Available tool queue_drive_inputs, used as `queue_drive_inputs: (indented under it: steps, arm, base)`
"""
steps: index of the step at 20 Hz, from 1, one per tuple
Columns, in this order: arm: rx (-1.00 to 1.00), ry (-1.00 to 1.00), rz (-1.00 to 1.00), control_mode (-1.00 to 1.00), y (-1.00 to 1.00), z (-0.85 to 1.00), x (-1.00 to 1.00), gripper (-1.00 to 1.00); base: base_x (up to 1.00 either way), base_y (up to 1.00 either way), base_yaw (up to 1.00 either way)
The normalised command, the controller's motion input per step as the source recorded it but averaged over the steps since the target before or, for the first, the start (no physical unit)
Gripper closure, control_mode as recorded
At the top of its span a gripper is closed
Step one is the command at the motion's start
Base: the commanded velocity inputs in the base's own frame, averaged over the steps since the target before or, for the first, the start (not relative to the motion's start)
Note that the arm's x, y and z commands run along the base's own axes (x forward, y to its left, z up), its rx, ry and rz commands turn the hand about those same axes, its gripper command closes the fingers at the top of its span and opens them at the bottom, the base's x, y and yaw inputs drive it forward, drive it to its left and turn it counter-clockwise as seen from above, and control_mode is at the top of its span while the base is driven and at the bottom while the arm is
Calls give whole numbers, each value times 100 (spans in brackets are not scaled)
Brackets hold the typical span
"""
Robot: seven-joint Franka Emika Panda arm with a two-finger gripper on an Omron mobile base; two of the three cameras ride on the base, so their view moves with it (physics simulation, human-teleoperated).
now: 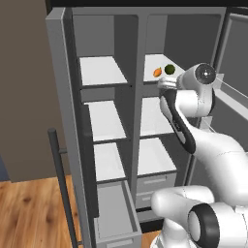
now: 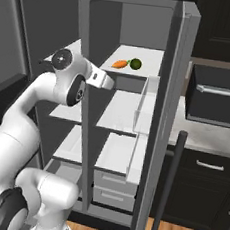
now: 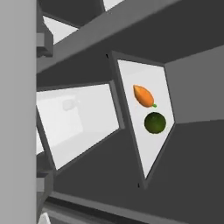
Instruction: Take the lime and carrot from the fridge shelf and place them in the freezer drawer to begin freezing them.
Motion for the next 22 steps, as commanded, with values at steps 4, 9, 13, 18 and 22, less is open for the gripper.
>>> queue_drive_inputs:
  steps: [4,9,13,18,22]
  arm:
    - [3,0,-10,-100,-61,15,51,-100]
    - [6,0,-6,-100,-58,14,48,-100]
    - [4,0,-3,-100,-31,3,35,-100]
    - [5,0,-3,-100,-22,1,48,-100]
    - [8,0,-1,-100,-5,0,70,-100]
  base:
    - [0,0,0]
    - [0,0,0]
    - [0,0,0]
    - [0,0,0]
    - [0,0,0]
